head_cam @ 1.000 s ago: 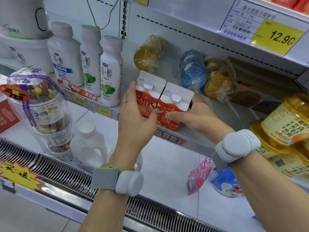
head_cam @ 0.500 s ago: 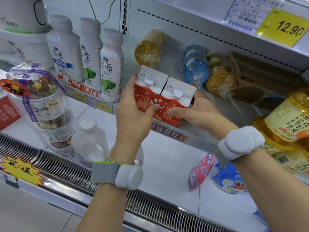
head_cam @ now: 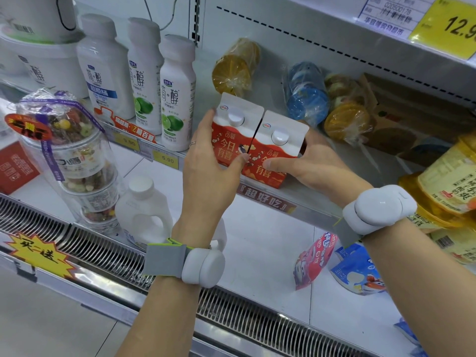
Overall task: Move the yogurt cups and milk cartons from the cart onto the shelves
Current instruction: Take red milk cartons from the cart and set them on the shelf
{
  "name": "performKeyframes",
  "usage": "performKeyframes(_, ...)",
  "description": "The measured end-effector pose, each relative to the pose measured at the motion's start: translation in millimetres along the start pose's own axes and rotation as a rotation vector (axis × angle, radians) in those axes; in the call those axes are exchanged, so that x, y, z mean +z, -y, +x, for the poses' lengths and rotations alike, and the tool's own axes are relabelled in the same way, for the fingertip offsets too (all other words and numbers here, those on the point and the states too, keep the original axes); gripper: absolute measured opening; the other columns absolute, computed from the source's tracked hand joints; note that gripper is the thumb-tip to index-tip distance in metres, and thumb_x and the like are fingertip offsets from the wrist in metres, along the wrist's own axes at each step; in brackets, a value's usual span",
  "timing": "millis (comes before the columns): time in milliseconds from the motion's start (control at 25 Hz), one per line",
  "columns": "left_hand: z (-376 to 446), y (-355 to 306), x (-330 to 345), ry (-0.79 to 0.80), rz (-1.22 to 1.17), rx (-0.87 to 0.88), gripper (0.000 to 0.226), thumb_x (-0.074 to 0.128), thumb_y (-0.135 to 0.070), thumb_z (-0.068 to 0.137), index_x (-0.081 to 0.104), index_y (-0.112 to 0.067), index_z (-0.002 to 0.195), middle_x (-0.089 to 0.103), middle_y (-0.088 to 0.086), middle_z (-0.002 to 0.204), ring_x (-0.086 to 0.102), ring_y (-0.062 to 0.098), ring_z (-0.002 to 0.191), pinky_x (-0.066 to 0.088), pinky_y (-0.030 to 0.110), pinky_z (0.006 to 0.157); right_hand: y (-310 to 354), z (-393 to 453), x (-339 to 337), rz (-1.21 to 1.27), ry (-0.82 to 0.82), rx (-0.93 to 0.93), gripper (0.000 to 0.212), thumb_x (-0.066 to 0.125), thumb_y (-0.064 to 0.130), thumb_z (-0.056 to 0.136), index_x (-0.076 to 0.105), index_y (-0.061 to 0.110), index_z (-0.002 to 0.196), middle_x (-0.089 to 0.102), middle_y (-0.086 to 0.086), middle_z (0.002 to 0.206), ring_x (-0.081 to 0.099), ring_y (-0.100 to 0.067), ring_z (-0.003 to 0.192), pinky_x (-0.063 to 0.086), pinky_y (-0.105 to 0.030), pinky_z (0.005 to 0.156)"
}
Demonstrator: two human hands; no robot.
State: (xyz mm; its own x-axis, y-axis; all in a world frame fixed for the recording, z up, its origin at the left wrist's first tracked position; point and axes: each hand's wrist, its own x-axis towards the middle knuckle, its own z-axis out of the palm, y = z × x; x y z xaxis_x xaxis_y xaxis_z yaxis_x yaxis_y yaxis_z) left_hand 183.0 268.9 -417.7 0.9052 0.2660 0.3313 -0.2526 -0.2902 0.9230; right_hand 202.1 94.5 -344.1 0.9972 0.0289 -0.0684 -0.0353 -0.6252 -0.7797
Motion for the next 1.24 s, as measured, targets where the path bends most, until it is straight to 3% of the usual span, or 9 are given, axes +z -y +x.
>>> performKeyframes(160, -1, 0, 1, -0.008, 0.017, 0.012, 0.084, 0.08, -0.022, 0.085, 0.033, -0.026, 0.155, 0.051, -0.01, 0.145, 0.052, 0.006, 0.128, 0.047, 0.024, 0.106, -1, 0, 3, 0.016, -0.015, 0.003, 0.065, 0.089, 0.028, 0.074, 0.048, 0.036, 0.124, 0.061, 0.019, 0.103, 0.059, 0.005, 0.084, 0.044, -0.013, 0.063)
performKeyframes(360, 1, 0, 2, -0.01, 0.011, -0.004, 0.083, 0.081, -0.022, 0.085, 0.035, -0.025, 0.155, 0.052, -0.012, 0.139, 0.05, -0.002, 0.119, 0.042, 0.009, 0.096, -3, 0, 4, 0.026, -0.022, 0.011, 0.063, 0.088, 0.028, 0.075, 0.045, 0.037, 0.12, 0.058, 0.024, 0.097, 0.059, 0.005, 0.083, 0.043, -0.013, 0.061)
performKeyframes(640, 3, 2, 2, -0.027, 0.004, -0.013, 0.084, 0.082, -0.022, 0.084, 0.036, -0.026, 0.154, 0.053, -0.009, 0.143, 0.053, 0.007, 0.128, 0.05, 0.039, 0.108, -4, -2, 7, 0.018, -0.017, 0.02, 0.06, 0.085, 0.032, 0.079, 0.039, 0.039, 0.117, 0.054, 0.022, 0.096, 0.055, 0.005, 0.078, 0.04, -0.013, 0.059)
performKeyframes(1080, 4, 6, 1, -0.025, 0.008, -0.021, 0.088, 0.083, -0.024, 0.082, 0.034, -0.023, 0.155, 0.053, -0.01, 0.142, 0.052, 0.003, 0.126, 0.048, 0.035, 0.109, -3, -2, -1, -0.087, 0.0, 0.023, 0.062, 0.088, 0.037, 0.074, 0.041, 0.043, 0.115, 0.052, 0.031, 0.091, 0.056, 0.006, 0.078, 0.039, -0.011, 0.059)
performKeyframes(1240, 2, 3, 0, -0.016, 0.02, -0.02, 0.088, 0.082, -0.026, 0.084, 0.032, -0.023, 0.155, 0.052, -0.007, 0.146, 0.052, 0.008, 0.131, 0.048, 0.039, 0.11, -2, -4, -5, -0.104, -0.009, 0.034, 0.061, 0.088, 0.035, 0.074, 0.043, 0.043, 0.114, 0.052, 0.032, 0.086, 0.057, 0.005, 0.075, 0.038, -0.01, 0.055)
